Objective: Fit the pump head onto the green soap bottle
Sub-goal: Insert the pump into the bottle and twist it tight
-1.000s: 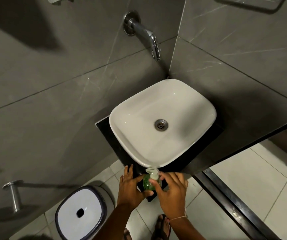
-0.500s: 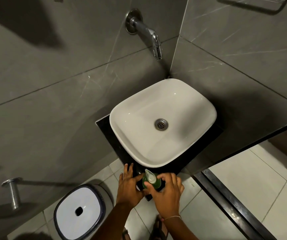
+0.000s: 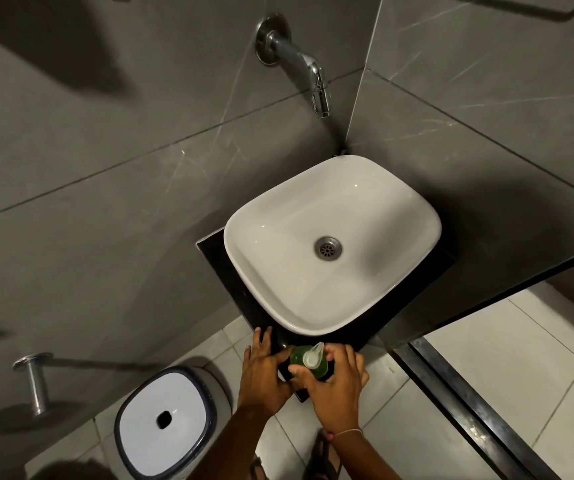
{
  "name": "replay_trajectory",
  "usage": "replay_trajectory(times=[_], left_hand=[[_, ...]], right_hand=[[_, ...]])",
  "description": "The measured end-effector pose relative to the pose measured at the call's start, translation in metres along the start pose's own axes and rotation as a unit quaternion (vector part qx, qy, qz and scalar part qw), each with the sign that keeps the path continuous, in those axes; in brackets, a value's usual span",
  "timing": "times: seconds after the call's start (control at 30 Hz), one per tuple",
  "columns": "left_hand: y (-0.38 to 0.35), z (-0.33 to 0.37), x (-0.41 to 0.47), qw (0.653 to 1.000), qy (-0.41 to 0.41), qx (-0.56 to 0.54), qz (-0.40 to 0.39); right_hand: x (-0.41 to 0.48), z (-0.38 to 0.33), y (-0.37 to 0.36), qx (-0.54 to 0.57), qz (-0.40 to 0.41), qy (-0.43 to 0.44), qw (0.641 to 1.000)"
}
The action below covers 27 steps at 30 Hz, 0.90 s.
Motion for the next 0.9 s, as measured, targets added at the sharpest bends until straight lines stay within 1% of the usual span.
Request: replay_trajectory(times=[0.1,0.27,0.37,0.53,0.6,0.7,0.73,0.87,0.9], left_hand=[[0.000,0.000,0.000,1.000,0.002,-0.008,-0.001],[0.000,0.000,0.001,1.000,0.001,0.000,-0.001],[0.000,0.001,0.003,1.000,-0.004,0.016,-0.006],[-0.001,0.001,0.002,1.000,-0.003,0.006,-0.011],[0.000,0.002,0.003,1.000,-0.003,0.012,-0.010],[0.001,0.002,0.003,1.000,-0.008,0.018,0.004],[0.001,0.002,0.002,1.000,-0.011,0.019,0.011],[0.000,0.001,0.000,0.999,0.003,0.005,0.032],[0.001,0.001,0.000,0.999,0.005,0.000,0.031]], right_hand=[[0.000,-0.004,0.000,-0.032,-0.021,0.039,0.999],[0.006,-0.009,-0.005,-0.069,-0.004,0.003,0.998],[0.007,-0.009,-0.005,-0.052,-0.009,-0.003,0.999],[0.005,-0.010,-0.004,-0.028,-0.059,0.053,0.996],[0.009,-0.010,-0.001,-0.034,-0.056,0.063,0.996],[0.010,-0.014,0.004,-0.031,-0.027,0.078,0.996],[0.008,-0.013,0.003,-0.027,-0.017,0.070,0.997],[0.003,-0.005,-0.001,-0.008,0.029,-0.021,0.999],[0.002,-0.004,-0.003,-0.008,0.032,-0.033,0.999]])
Point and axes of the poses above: each hand's wrist, its own x-axis towards the middle knuckle, its own y-axis out of the back of the hand, z = x × y, the point moved 10 cm from there along x, towards the middle knuckle, and after that the axes turned 6 degrees about x, right-handed, at the moved point
